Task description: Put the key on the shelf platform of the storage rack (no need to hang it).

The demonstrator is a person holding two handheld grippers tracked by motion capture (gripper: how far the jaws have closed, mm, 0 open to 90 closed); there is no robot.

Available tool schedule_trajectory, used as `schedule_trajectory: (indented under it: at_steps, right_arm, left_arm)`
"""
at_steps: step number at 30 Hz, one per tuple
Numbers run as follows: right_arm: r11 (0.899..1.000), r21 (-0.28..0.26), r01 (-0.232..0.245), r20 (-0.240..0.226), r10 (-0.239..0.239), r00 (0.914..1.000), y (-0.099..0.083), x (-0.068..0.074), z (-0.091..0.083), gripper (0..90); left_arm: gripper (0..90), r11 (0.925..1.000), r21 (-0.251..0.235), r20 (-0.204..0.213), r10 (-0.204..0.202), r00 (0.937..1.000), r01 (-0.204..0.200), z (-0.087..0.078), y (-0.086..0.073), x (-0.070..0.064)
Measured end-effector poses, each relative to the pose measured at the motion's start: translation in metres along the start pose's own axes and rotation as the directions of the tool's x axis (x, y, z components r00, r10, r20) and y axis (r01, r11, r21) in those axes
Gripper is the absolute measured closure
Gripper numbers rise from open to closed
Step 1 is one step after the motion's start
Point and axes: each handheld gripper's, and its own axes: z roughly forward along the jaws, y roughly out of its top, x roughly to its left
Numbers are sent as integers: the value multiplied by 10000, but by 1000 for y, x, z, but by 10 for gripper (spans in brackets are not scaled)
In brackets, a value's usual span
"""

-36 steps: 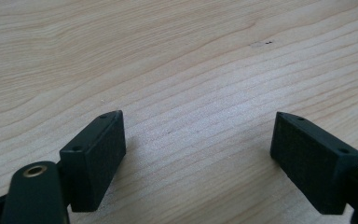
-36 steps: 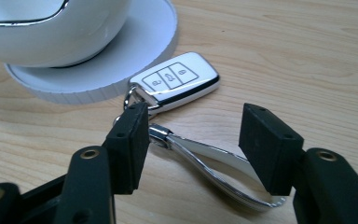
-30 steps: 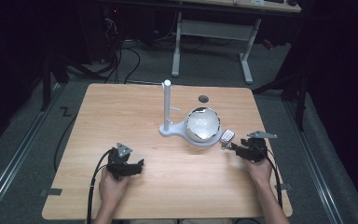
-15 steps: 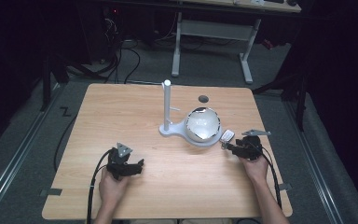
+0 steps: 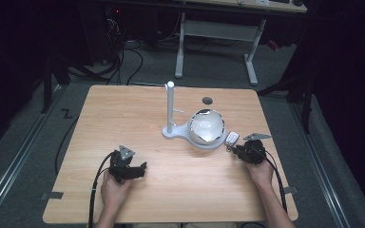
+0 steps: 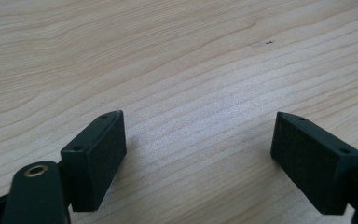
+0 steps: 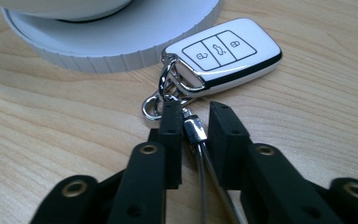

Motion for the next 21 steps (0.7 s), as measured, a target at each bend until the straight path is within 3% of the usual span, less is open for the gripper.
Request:
schedule_trajectory:
  at_steps: [9,21]
  right_arm:
    - [9993,2,387,296,-387,9988,-1,5,-1,821]
    - [9962,-861,106,130,-95,9999,1,3,-23,824]
  left_arm:
    - [184,10000,10,-2,5,10000,-5,0,0,0]
    - [185,10000,0,3,2,10000,-2,0,0,0]
